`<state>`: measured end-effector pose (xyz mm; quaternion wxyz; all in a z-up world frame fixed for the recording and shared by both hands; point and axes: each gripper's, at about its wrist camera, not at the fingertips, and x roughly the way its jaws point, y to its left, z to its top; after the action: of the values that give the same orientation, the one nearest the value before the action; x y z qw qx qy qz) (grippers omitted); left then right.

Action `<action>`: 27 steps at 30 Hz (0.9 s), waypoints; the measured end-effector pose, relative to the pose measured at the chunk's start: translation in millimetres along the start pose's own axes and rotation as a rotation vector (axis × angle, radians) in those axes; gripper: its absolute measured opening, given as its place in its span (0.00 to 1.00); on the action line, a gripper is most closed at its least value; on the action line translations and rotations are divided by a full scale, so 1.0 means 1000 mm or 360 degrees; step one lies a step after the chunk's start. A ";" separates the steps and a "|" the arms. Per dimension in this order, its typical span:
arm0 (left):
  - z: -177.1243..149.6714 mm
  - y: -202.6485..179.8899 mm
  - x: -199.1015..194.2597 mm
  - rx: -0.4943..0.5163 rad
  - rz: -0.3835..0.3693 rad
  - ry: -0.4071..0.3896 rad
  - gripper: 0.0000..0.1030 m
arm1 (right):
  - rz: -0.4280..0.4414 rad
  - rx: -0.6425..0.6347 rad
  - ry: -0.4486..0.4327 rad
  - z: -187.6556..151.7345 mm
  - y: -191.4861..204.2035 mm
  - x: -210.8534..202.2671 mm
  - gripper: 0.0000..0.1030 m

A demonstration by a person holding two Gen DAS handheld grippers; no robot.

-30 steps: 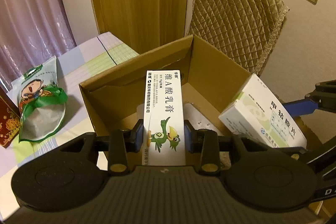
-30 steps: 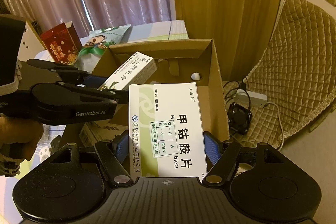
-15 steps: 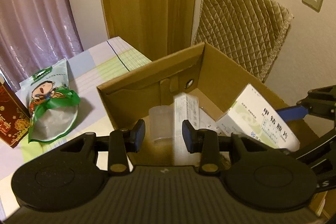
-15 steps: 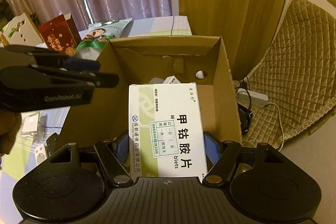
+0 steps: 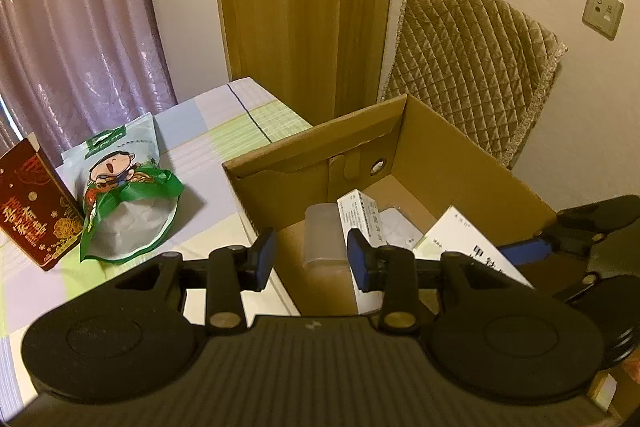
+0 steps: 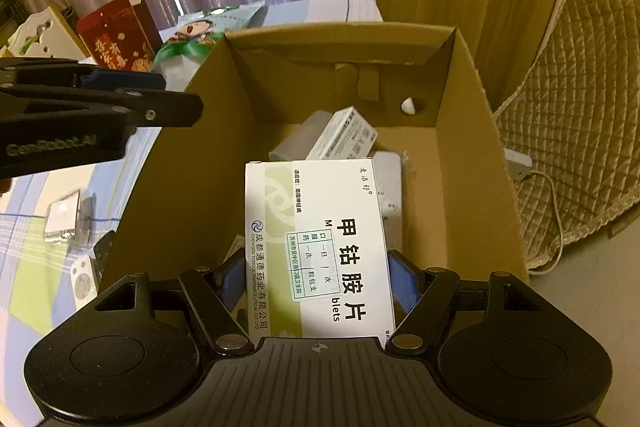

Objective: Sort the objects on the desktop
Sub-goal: 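Lower the tablet box into the cardboard box and open the right tool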

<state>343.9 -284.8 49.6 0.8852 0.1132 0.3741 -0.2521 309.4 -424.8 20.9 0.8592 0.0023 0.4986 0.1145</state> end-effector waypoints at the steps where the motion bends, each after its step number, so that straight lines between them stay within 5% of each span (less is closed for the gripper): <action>1: -0.001 0.000 -0.001 -0.0001 0.0002 0.0001 0.32 | 0.0005 0.0004 0.0008 0.000 0.000 0.001 0.69; 10: -0.011 0.004 -0.014 -0.0013 0.0022 0.0006 0.35 | 0.0014 0.0042 0.0012 -0.007 0.002 0.004 0.69; 11: -0.013 0.004 -0.015 -0.0016 0.0023 0.0007 0.35 | 0.0010 0.0047 0.0013 -0.007 0.002 0.003 0.74; 12: -0.014 0.005 -0.017 -0.0018 0.0025 0.0006 0.35 | 0.0000 0.0056 0.0007 -0.008 0.002 0.002 0.91; 13: -0.015 0.005 -0.018 -0.0020 0.0026 0.0005 0.35 | -0.0008 0.0062 -0.0008 -0.009 0.003 0.001 0.98; 27: -0.029 0.015 -0.039 -0.0040 0.0035 -0.0018 0.35 | -0.0035 0.0042 -0.0077 -0.013 0.019 -0.012 0.98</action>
<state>311.5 -246.6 58.0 0.8914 0.1048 0.3710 -0.2384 289.0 -409.9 27.2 0.8722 0.0110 0.4791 0.0983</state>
